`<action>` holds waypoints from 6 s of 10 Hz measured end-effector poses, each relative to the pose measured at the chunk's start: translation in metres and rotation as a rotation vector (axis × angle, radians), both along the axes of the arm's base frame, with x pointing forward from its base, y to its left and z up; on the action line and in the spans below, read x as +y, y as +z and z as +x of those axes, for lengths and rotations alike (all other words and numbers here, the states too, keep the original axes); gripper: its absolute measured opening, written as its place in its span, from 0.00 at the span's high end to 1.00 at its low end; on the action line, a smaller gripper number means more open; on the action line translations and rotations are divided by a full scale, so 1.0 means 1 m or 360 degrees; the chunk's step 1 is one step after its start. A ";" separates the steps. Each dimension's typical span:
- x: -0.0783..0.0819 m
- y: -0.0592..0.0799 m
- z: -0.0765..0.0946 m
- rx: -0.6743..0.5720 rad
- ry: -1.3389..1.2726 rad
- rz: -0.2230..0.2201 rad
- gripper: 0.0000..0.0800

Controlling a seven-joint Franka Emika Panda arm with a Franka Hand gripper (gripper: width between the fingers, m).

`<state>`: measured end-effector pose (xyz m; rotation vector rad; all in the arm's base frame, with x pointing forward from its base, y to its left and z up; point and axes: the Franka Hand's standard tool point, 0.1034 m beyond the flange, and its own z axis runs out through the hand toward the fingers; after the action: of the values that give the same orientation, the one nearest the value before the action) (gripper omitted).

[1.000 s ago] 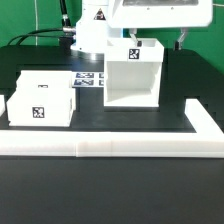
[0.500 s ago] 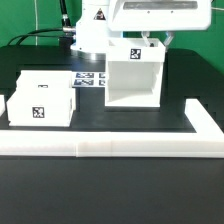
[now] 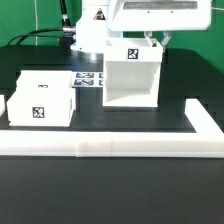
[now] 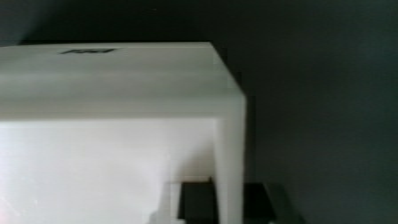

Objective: Assemble drawer

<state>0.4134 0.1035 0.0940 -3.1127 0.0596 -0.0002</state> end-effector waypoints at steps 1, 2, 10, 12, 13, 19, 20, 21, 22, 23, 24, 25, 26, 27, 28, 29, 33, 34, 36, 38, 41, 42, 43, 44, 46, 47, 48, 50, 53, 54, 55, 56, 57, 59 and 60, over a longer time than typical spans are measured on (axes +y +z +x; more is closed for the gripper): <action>0.000 0.000 0.000 0.0000 0.0000 0.0000 0.95; 0.000 0.000 0.000 0.0000 0.0000 0.0000 0.95; -0.016 0.001 0.121 -0.0177 0.0066 0.0039 0.95; -0.014 0.003 0.156 -0.0302 0.0052 0.0056 0.95; -0.013 0.004 0.156 -0.0312 0.0048 0.0058 0.95; -0.001 0.010 0.151 -0.0276 -0.0618 0.0154 0.95; 0.001 0.010 0.151 -0.0267 -0.0751 0.0173 0.95; -0.001 0.011 0.154 -0.0275 -0.0873 0.0199 0.95; -0.002 0.011 0.159 -0.0319 -0.0900 0.0217 0.95; 0.000 0.014 0.160 -0.0315 -0.1001 0.0241 0.95; 0.002 0.016 0.161 -0.0309 -0.1083 0.0263 0.95; 0.002 0.017 0.160 -0.0299 -0.1198 0.0289 0.95; 0.001 0.017 0.155 -0.0270 -0.1369 0.0309 0.95; -0.001 0.014 0.151 -0.0249 -0.1541 0.0334 0.94; -0.002 0.012 0.154 -0.0268 -0.1662 0.0361 0.94; -0.002 0.012 0.155 -0.0273 -0.1666 0.0363 0.93; -0.002 0.012 0.155 -0.0273 -0.1666 0.0363 0.93; -0.002 0.012 0.155 -0.0273 -0.1666 0.0363 0.93; -0.002 0.012 0.155 -0.0273 -0.1666 0.0363 0.93; -0.002 0.012 0.155 -0.0273 -0.1666 0.0363 0.93; 0.000 0.015 0.157 -0.0276 -0.1719 0.0386 0.93; 0.000 0.014 0.156 -0.0268 -0.1755 0.0394 0.93; 0.002 0.014 0.156 -0.0230 -0.1911 0.0423 0.93; 0.004 0.013 0.155 -0.0172 -0.2064 0.0438 0.93; 0.004 0.013 0.156 -0.0144 -0.2233 0.0468 0.93; 0.004 0.013 0.155 -0.0133 -0.2271 0.0477 0.93; 0.004 0.012 0.156 -0.0130 -0.2266 0.0478 0.93; 0.004 0.006 0.165 -0.0086 -0.2282 0.0466 0.93; 0.004 0.007 0.195 -0.0061 -0.2320 0.0484 0.93; 0.003 0.008 0.204 -0.0070 -0.2336 0.0494 0.93; 0.003 0.008 0.209 -0.0063 -0.2347 0.0494 0.93; 0.003 0.007 0.215 -0.0051 -0.2351 0.0492 0.93; 0.003 0.006 0.219 -0.0036 -0.2353 0.0487 0.93; 0.002 0.006 0.220 -0.0030 -0.2348 0.0484 0.93; 0.002 0.006 0.220 -0.0030 -0.2348 0.0484 0.93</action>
Offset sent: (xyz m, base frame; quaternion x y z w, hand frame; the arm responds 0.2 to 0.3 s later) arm 0.0537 -0.0165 0.0001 0.0078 -0.0042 -0.0590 0.9982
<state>0.6330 0.1058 0.1004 -2.0543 1.9653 -0.0446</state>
